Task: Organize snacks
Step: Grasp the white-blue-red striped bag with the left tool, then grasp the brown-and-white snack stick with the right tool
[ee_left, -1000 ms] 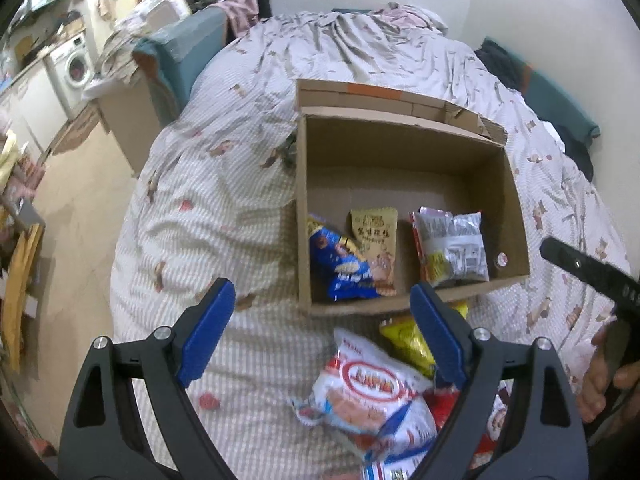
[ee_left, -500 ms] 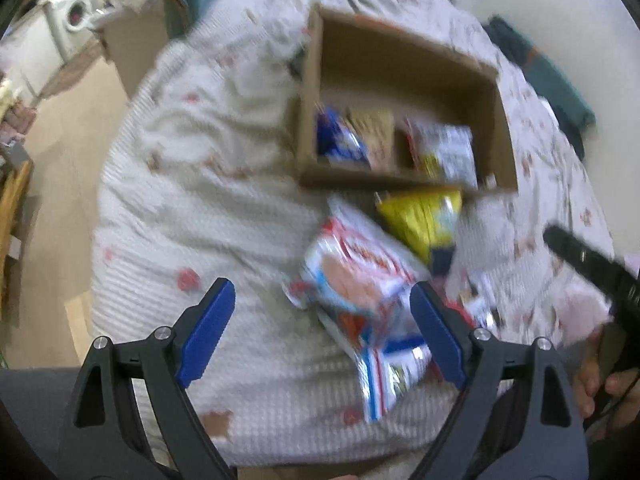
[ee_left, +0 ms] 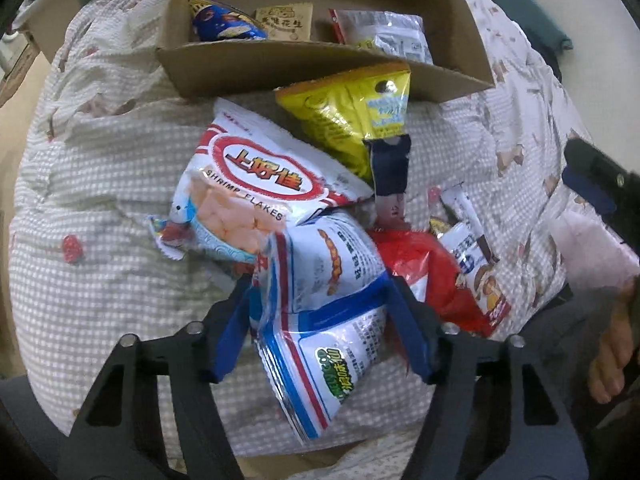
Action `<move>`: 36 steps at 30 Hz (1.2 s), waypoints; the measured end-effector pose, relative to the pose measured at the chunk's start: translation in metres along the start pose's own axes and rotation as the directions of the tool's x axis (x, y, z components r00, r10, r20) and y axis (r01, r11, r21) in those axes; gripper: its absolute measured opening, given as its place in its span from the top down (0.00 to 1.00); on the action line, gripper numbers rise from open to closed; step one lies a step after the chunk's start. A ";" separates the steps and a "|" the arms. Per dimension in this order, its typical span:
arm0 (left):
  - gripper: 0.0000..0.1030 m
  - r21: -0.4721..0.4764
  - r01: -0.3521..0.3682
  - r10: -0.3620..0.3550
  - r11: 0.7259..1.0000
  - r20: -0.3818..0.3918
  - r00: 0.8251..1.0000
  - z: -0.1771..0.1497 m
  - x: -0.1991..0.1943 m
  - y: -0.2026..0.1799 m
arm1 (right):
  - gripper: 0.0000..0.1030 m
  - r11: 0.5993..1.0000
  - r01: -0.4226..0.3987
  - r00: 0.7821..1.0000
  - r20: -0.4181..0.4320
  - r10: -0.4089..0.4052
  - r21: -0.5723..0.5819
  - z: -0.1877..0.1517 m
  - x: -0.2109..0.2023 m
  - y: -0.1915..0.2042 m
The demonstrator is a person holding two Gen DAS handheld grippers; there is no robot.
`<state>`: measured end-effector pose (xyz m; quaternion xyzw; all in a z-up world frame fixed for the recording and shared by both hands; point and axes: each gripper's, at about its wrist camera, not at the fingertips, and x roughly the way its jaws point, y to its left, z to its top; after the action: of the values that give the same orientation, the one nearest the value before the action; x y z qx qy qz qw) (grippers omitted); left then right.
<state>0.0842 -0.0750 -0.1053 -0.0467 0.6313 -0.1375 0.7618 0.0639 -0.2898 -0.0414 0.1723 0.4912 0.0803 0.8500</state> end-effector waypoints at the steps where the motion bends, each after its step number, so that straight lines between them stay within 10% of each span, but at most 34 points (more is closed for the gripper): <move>1: 0.54 -0.007 0.007 -0.007 1.000 0.006 1.000 0.002 -0.001 -0.001 | 0.28 1.000 0.002 1.000 0.000 -0.002 0.007 0.000 -0.001 -0.003; 6: 0.78 0.008 0.048 -0.048 0.999 0.025 0.999 0.001 -0.017 0.001 | 0.28 0.999 0.002 1.000 0.000 -0.002 0.034 0.000 -0.001 -0.009; 15: 0.81 0.040 0.120 -0.125 0.992 0.183 0.975 -0.003 -0.096 0.005 | 0.28 0.999 0.000 0.999 -0.037 0.002 0.041 -0.001 0.009 -0.008; 22: 0.81 -0.025 0.103 -0.092 0.994 0.266 0.960 0.005 -0.122 0.029 | 0.29 0.995 0.071 0.972 -0.228 -0.051 0.077 -0.005 0.053 -0.019; 32: 0.81 -0.099 0.046 -0.017 0.994 0.277 0.961 0.005 -0.108 0.057 | 0.67 0.984 0.179 0.886 -0.436 -0.157 0.010 -0.019 0.125 -0.022; 36: 0.81 -0.100 0.049 -0.019 0.994 0.277 0.961 0.004 -0.107 0.058 | 0.80 0.976 0.215 0.896 -0.392 -0.207 -0.025 -0.016 0.121 -0.016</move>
<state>0.0794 0.0086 -0.0167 -0.1165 0.5247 -0.1090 0.8362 0.1108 -0.2641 -0.1518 0.1064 0.6680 0.0159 0.7364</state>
